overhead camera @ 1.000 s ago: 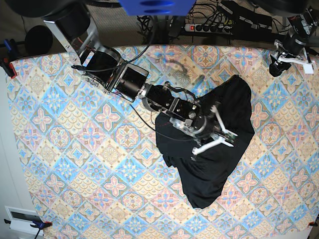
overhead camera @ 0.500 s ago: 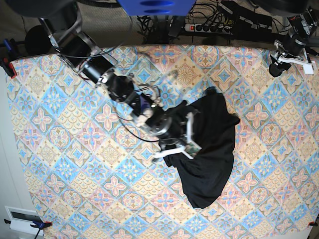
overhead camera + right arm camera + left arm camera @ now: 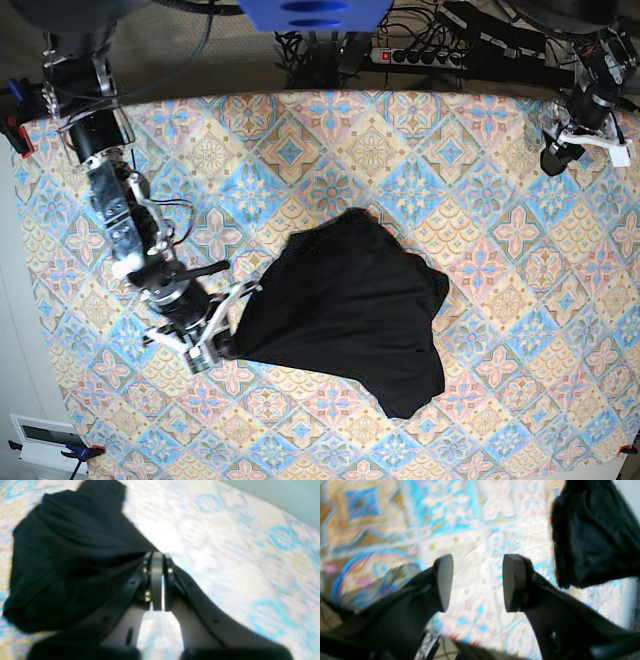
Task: Layout the t-shirt on the table in an organized manner, then fold the t-shirt properly
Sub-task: 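Drag the grasped fabric with the right gripper away from the shirt, then release and regrasp the shirt fabric with the right gripper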
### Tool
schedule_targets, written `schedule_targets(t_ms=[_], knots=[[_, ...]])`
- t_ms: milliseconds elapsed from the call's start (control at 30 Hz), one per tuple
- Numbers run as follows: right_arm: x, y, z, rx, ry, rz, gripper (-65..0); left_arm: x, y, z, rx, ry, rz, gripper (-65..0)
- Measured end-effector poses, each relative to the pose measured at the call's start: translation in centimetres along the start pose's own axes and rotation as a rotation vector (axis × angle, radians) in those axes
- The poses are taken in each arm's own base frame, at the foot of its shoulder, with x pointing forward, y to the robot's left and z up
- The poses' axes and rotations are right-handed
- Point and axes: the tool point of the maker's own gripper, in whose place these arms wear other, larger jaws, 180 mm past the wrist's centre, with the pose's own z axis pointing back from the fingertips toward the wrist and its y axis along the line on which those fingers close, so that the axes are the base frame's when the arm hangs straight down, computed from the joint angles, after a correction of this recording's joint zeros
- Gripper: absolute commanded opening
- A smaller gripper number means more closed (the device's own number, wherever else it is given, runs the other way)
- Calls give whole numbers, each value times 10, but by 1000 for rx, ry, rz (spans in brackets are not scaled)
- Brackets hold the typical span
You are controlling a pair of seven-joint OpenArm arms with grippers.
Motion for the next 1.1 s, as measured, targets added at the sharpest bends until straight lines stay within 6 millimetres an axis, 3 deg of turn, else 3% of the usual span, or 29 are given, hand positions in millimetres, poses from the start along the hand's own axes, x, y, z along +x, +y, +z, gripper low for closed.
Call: schedule_targets(t_ms=[167,300,400,467,633,733,800,933,1100], knots=[[0,-53,8,-98,-13,-36,-650,-5,-19,-13,-53,27,-18,-341],[-27,-92,11,-181,47,-74,-650,-15,-35,-32,-55,75,-94,-341],[-39,-109,15,-223,74,-85,-650,-21,-51,-46,-70,100,-158,-341],[-41,-110,18,-225,72,-90,-646,-21,-58,-53,-74,105,-198,-341],[-53,-54,24,-86,61,-152,-528,-32,-70,-63,-78,138,-260,-341],[-82,-39,26,-68,127,-167,-455,-34,-65,-62,-59,145,-267,-341],[-94,-22,17,-48,159,-180,-425,-33,-65,-62,-59,143,-269,-341],[-113,32,-6,65,220,-118,-407,-35,-67,-62,-67,148,-267,-341],[-136,46,-8,66,281,126,-406,-33,-64,-61,-55,145,-268,-341]])
